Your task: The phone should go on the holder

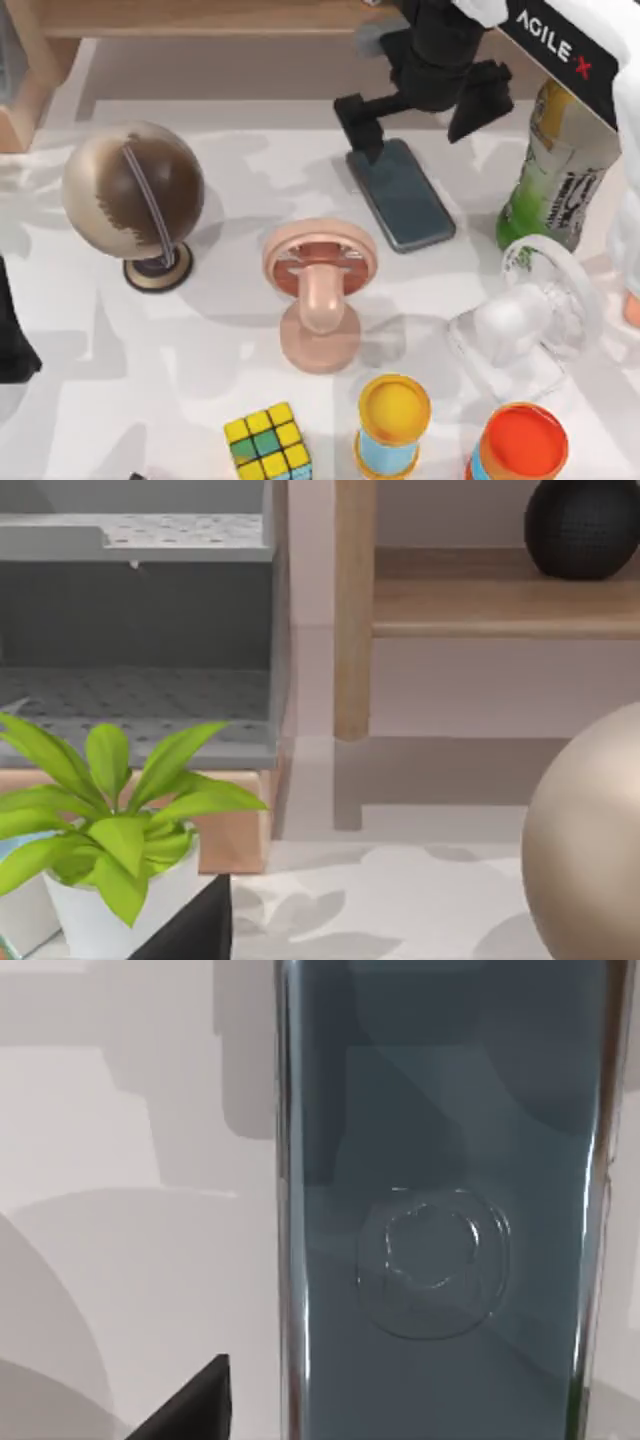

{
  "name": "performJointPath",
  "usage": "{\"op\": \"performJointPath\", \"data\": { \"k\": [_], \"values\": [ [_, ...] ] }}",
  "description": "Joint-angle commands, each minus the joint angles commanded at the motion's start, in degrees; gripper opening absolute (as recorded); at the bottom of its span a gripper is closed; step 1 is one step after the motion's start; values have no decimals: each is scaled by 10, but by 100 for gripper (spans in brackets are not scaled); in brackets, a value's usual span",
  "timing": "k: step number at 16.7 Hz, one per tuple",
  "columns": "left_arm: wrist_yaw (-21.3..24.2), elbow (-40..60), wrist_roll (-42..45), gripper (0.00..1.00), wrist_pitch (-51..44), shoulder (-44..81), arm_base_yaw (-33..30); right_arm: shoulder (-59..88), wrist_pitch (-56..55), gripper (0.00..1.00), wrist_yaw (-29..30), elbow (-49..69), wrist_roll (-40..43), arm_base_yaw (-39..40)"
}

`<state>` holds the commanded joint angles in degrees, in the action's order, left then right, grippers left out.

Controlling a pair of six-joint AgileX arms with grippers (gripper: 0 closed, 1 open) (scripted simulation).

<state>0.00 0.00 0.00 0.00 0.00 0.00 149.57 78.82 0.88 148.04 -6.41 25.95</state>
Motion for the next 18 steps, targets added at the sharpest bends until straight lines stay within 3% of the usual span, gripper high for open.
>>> {"op": "performJointPath", "data": {
  "k": [9,18],
  "values": [
    [0,0,0,100,0,0,0,29,6,100,2,11,-4,2],
    [0,0,0,100,0,0,0,54,-135,100,3,-104,-4,3]
  ]
}}
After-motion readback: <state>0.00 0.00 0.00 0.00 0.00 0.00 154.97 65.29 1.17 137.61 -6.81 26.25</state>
